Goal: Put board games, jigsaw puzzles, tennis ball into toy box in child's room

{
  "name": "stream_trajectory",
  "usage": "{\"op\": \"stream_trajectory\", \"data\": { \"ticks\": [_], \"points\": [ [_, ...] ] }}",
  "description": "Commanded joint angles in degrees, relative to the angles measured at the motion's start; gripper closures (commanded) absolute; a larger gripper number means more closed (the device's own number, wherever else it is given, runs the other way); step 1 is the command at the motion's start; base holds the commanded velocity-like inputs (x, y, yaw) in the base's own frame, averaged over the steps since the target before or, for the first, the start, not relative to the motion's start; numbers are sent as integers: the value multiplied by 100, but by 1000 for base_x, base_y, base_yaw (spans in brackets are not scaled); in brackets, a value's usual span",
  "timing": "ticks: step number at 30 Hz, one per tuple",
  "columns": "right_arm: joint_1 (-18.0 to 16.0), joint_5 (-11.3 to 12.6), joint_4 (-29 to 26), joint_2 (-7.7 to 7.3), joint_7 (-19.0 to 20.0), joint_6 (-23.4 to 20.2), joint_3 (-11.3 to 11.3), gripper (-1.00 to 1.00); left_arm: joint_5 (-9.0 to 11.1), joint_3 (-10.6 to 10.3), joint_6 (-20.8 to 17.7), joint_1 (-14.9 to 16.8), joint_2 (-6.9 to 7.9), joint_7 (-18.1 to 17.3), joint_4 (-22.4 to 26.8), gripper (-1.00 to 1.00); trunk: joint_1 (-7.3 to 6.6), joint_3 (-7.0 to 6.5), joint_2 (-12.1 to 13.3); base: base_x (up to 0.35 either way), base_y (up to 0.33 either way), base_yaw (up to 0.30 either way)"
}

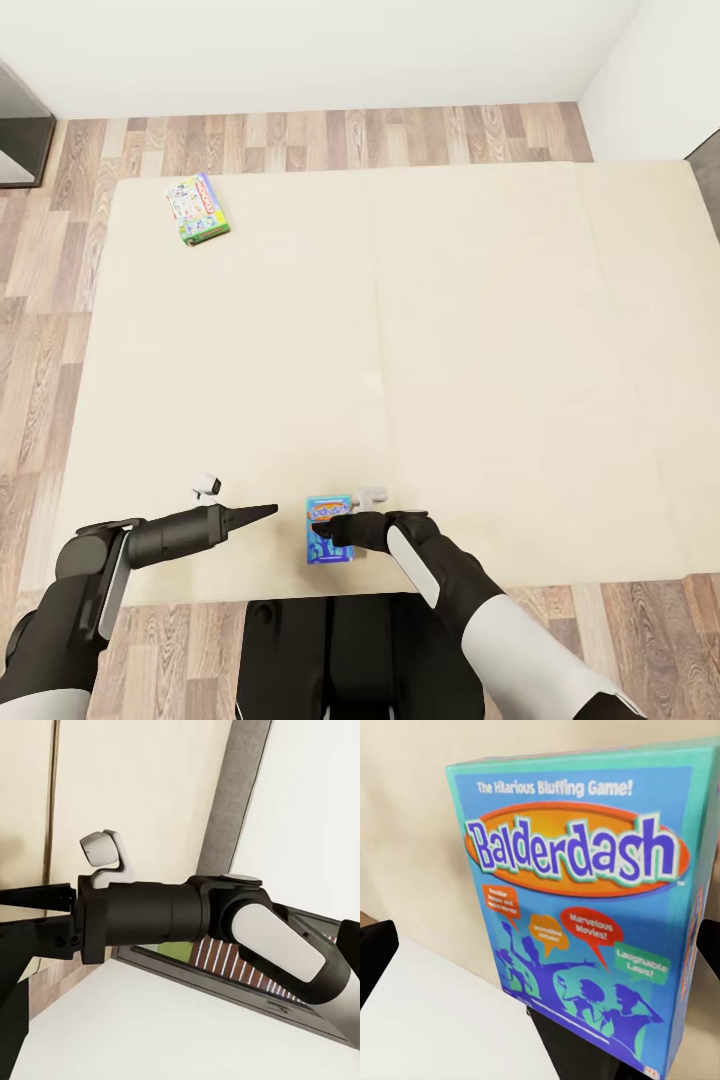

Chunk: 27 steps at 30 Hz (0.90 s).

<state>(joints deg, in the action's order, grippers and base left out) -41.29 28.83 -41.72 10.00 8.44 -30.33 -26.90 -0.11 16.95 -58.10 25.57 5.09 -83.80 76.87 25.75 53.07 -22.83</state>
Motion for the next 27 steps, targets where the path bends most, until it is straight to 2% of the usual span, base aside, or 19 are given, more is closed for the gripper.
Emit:
{"op": "stream_trajectory", "data": {
  "ticks": [1,27],
  "points": [
    [-2,0,-3,0,8,-24,0,-100,-7,1,-61,1,1,-22,0,-100,3,5,-9,0,1,0],
    [-2,8,-3,0,-1,-127,0,-100,-14,1,-59,1,6,-22,2,-100,3,5,-9,0,41,0]
  ]
}}
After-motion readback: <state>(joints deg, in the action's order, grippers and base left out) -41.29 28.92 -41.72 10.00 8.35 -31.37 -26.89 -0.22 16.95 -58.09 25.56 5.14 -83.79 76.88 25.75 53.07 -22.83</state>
